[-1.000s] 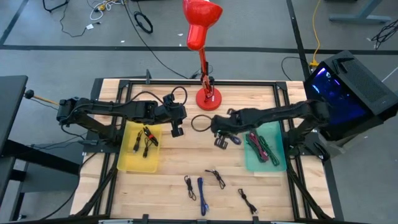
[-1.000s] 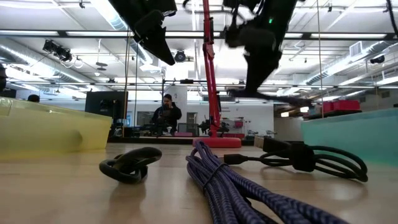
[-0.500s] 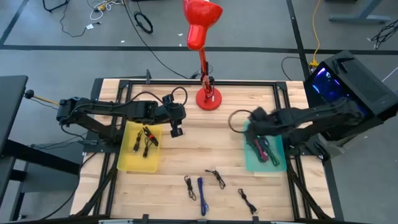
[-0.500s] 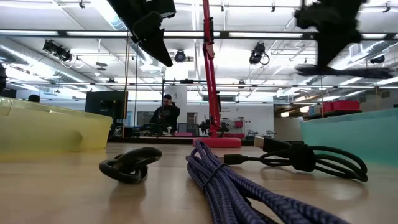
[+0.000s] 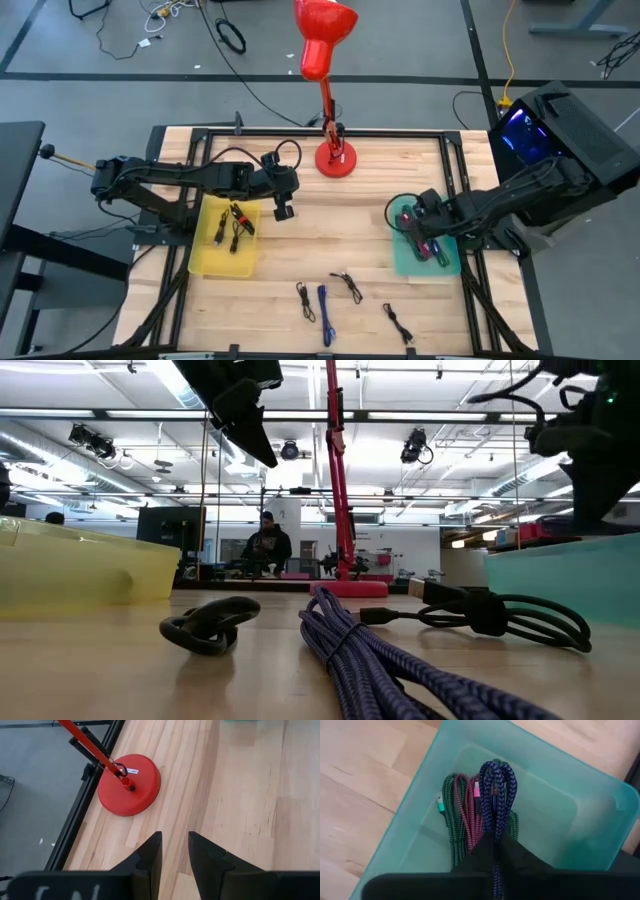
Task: Pick & Place USB Port
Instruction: Put the top blue USB cable into the blue transparent bin, then put the black USB cable into the yellow transparent bin
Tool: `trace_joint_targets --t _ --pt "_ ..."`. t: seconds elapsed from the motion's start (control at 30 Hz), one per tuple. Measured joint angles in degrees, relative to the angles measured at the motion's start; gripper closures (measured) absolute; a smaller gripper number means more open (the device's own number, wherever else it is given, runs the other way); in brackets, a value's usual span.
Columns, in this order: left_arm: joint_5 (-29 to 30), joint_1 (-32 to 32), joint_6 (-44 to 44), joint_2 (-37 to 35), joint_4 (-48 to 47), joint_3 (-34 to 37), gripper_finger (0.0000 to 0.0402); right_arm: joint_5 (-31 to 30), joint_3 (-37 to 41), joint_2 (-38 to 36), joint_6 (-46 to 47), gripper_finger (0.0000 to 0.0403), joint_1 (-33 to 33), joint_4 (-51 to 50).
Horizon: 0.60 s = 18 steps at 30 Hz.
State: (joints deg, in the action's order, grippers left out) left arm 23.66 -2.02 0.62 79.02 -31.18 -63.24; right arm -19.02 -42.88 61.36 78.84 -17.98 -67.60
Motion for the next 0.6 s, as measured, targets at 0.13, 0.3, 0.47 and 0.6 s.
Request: trace_joint_targets --t 0.13,0.3,0.47,0.6 --pt "0.0 0.0 0.0 0.0 0.0 0.0 0.0303 0.46 1.64 0.0 0.01 0.0367 -0.02 1.48" --pt "0.0 0.0 0.02 0.0 0.02 0.0 0.0303 -0.37 2.96 0.0 -3.2 0.0322 -0.02 5.23" --pt "0.02 0.0 0.02 0.0 0.04 0.0 0.0303 -1.6 1.91 -0.02 -8.06 0.0289 -0.02 8.08" --pt "0.02 0.0 0.0 0.0 0.04 0.0 0.0303 -1.56 0.59 -0.02 -10.86 0.0273 0.01 8.47"
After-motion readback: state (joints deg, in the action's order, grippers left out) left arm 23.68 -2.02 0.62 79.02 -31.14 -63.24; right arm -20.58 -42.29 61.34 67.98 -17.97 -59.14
